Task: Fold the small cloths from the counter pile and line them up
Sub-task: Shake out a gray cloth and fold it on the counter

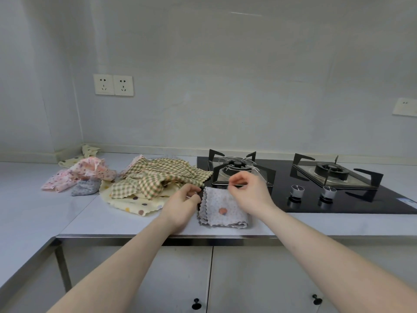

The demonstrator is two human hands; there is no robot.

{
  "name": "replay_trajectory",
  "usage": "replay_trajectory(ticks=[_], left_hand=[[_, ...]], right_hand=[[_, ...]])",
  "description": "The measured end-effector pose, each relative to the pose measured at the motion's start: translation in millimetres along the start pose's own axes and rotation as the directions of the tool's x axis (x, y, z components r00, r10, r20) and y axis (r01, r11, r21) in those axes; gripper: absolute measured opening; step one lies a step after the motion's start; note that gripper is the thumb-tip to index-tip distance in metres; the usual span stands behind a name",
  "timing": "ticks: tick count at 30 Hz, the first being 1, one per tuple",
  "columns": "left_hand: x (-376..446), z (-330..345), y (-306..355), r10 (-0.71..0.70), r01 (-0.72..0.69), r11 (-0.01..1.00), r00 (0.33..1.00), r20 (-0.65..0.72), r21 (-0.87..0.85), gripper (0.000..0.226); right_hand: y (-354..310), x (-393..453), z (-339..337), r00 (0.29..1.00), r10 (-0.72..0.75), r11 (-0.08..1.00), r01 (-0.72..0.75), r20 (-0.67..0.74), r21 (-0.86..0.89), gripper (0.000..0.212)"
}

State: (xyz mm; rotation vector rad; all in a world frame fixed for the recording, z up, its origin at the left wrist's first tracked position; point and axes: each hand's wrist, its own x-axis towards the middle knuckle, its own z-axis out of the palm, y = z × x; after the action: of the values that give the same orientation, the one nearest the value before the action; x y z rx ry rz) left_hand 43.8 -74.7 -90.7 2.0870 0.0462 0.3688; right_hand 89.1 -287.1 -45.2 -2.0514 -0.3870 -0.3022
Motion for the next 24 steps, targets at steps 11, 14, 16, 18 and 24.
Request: replay_trajectory(ticks=[11,14,16,18,24], left_hand=[[20.9,14.8,12.2,-0.017,0.024,0.94,1.0,-0.023,0.34,0.05],[25.3,15.3,7.0,-0.004,0.004,0.958,1.0,0.001,0.286,0.031],[26.0,13.9,4.0,0.031,-0.033,0.965,0.999,0.014,0.262,0.023],[25.0,12.9,5.2,0.079,-0.079,0.963,0.997,0.012,0.257,0.018],[12.3,13.7,10.9,0.23,-0.228,0.973,0.971,-0.071,0.024,0.009]], right_hand=[[42.3,-6.6,1.1,0.997,0.063,0.967,-0.073,-0.048,-0.243,0.034],[44.1,-4.7,2.0,0.997,0.081,0.976,-0.082,-0.013,-0.202,0.032],[47.3,-2.4,0.2,0.997,0.079,0.989,-0.079,-0.008,-0.125,0.033],[49.9,-1.1,-3.2,0.998,0.058,0.997,-0.059,-0.004,-0.057,0.036],[54.6,-4.7,-7.1,0.999,-0.03,0.998,0.031,-0.014,0.057,0.028]])
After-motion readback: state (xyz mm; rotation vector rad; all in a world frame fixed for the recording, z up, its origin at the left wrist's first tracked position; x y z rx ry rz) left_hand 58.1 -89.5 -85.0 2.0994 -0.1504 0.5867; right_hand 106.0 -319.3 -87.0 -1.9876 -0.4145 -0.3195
